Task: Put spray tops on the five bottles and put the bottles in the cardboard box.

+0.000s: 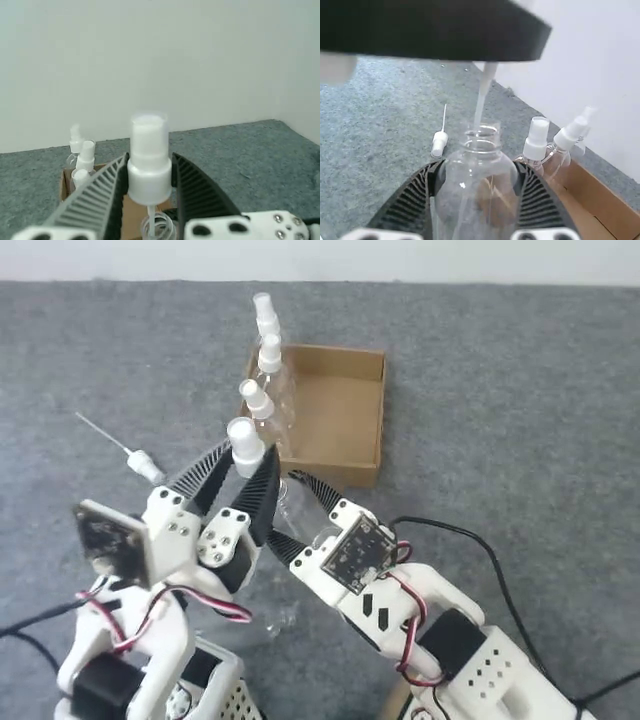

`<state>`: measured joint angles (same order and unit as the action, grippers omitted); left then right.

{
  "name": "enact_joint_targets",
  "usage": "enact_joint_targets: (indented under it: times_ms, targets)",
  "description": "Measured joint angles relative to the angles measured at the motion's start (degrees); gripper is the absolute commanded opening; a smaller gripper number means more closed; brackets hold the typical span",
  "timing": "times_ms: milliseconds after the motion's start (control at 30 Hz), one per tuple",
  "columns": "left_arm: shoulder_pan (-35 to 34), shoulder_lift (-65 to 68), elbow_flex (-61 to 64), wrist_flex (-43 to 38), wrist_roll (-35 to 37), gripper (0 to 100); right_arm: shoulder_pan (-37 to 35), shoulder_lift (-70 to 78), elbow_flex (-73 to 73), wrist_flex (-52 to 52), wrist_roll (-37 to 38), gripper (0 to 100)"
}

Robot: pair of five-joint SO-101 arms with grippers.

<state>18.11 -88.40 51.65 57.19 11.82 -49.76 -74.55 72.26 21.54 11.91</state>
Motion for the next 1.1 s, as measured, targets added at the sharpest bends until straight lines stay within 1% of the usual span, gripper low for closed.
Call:
enact_joint_targets:
  times_ms: [200, 267, 400, 700, 1100]
  targets:
    - [5.01, 0.00, 1.05, -0.53, -2.64, 1, 2.29, -0.18, 2.46, -4.57, 0.26, 3.3]
    - [5.54, 0.35, 2.02, -1.32, -2.81, 2, 2.64, -0.18, 2.55, -5.01, 0.26, 3.3]
    - [5.98, 0.26, 2.29, -2.11, -2.81, 8, 2.64, -0.44, 2.46, -5.36, 0.26, 3.3]
    - [5.98, 0.09, 2.29, -2.11, -2.81, 16, 2.81, -0.44, 2.46, -5.45, 0.26, 3.3]
    - [5.98, 0.00, 2.29, -1.23, -2.81, 17, 2.81, -0.44, 2.46, -5.45, 0.26, 3.3]
